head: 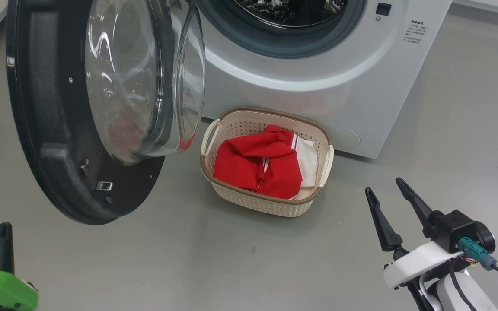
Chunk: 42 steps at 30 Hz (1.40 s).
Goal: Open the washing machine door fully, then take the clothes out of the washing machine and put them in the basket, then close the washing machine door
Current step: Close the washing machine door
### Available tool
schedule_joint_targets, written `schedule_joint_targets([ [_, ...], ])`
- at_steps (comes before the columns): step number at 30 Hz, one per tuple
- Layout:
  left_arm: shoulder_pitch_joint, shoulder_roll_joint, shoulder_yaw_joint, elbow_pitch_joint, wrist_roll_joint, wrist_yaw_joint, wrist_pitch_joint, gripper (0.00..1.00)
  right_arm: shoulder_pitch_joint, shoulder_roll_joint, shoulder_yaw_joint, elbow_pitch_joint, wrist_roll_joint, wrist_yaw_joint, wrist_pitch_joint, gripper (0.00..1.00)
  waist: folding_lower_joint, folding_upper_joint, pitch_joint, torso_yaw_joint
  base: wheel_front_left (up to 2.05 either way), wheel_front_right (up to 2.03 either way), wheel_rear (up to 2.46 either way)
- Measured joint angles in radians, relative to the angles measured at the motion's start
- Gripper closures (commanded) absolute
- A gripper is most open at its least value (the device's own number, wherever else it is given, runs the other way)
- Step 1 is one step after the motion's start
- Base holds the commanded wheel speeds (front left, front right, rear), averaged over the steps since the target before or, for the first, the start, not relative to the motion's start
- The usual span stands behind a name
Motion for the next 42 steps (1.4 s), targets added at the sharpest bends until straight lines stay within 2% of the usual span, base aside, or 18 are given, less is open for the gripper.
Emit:
schedule_joint_targets([
  [4,0.030,0.000,-0.016,0.018,0.038,0.000,-0.093,1.00,0.007,0.003,0.000,0.000,0.000,0.000,0.000,0.00,0.0000,0.0000,-0.005,0.002,0.00,0.00,0.00],
  [13,0.066,-0.027,-0.035,0.071,0.050,0.000,-0.249,1.00,0.013,0.009,-0.001,0.000,0.000,0.000,0.000,0.00,0.0000,0.0000,-0.012,0.002,0.00,0.00,0.00],
  [14,0.068,-0.026,-0.041,0.075,0.062,0.000,-0.267,0.87,0.014,0.010,-0.001,0.000,0.000,0.000,0.000,0.00,0.0000,0.0000,-0.012,0.002,0.00,0.00,0.00],
  [15,0.069,-0.026,-0.045,0.080,0.078,0.000,-0.286,0.56,0.014,0.010,-0.002,0.000,0.000,0.000,0.000,0.00,0.0000,0.0000,-0.013,0.002,0.00,0.00,0.00],
  [16,0.070,-0.026,-0.045,0.089,0.085,0.000,-0.300,0.07,0.014,0.010,-0.003,0.000,0.000,0.000,0.000,0.00,0.0000,0.0000,-0.013,0.002,0.00,0.00,0.00],
  [17,0.073,-0.026,-0.045,0.100,0.085,0.000,-0.310,0.00,0.014,0.010,-0.003,0.000,0.000,0.000,0.000,0.00,0.0000,0.0000,-0.014,0.002,0.00,0.00,0.00],
  [24,0.087,-0.022,-0.067,0.139,0.124,0.000,-0.380,0.00,0.015,0.012,-0.004,0.000,0.000,0.000,0.000,0.00,0.0000,0.0000,-0.018,0.002,0.00,0.00,0.00],
  [42,0.087,-0.022,-0.085,0.189,0.145,0.000,-0.409,0.00,0.027,0.019,-0.007,0.000,0.000,0.000,0.000,0.00,0.0000,0.0000,-0.029,0.004,0.00,0.00,0.00],
])
